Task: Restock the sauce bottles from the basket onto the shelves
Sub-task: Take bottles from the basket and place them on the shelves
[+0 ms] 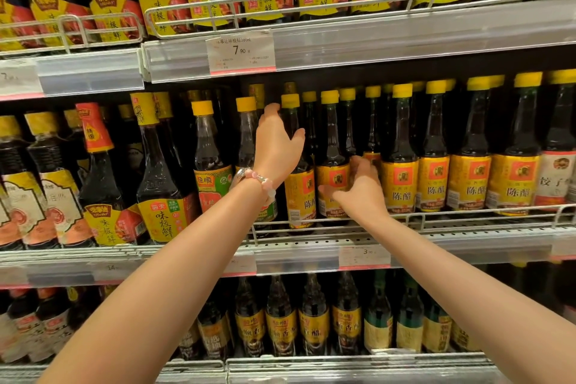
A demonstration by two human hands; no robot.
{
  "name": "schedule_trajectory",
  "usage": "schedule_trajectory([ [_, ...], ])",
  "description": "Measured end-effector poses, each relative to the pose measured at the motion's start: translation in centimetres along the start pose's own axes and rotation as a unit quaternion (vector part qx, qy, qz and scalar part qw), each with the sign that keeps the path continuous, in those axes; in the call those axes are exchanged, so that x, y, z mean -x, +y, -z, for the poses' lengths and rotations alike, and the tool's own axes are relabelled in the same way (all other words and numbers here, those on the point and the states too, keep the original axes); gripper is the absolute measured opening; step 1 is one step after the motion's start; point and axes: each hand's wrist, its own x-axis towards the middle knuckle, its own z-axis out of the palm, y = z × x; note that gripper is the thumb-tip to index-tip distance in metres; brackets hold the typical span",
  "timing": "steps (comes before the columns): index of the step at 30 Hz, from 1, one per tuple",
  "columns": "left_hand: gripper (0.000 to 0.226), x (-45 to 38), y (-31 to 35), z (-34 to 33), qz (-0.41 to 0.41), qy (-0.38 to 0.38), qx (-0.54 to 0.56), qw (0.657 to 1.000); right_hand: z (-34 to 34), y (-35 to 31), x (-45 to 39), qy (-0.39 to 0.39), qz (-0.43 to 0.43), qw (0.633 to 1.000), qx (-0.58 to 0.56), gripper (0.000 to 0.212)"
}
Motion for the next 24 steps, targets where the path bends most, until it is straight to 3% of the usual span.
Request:
schedule_trajectory([
  [5, 0.030, 2.1, -1.0, 1.3, -0.101, 0.052, -0.030, 0.993, 1.0, -0.6, 2.2, 0.078, 0.091, 0.993, -0.006, 0.051],
  [8, 0.016, 3.6, -1.6, 2.2, -0.151, 0.027, -0.011, 0.988, 1.7, -1.0, 4.0, 0.079, 0.148, 0.985, -0.035, 0.024],
  [14, 0.026, 6.8, -2.1, 4.0, -0.131, -0.140, 0.040, 0.981, 2.5, -0.3, 7.0, -0.037, 0.133, 0.987, -0.082, 0.002],
  [16, 0.029, 8.0, -2.5, 4.2, -0.101, -0.207, 0.039, 0.972, 2.5, 0.4, 8.4, -0.086, 0.114, 0.986, -0.089, 0.004],
  [21, 0.025, 11.4, -4.3, 4.1, -0.028, -0.411, -0.023, 0.911, 2.8, 3.5, 12.1, -0.183, 0.034, 0.978, -0.093, 0.002],
  [24, 0.023, 13.7, -6.0, 3.2, -0.007, -0.457, -0.055, 0.888, 3.1, 5.9, 14.1, -0.219, -0.002, 0.972, -0.089, 0.004],
])
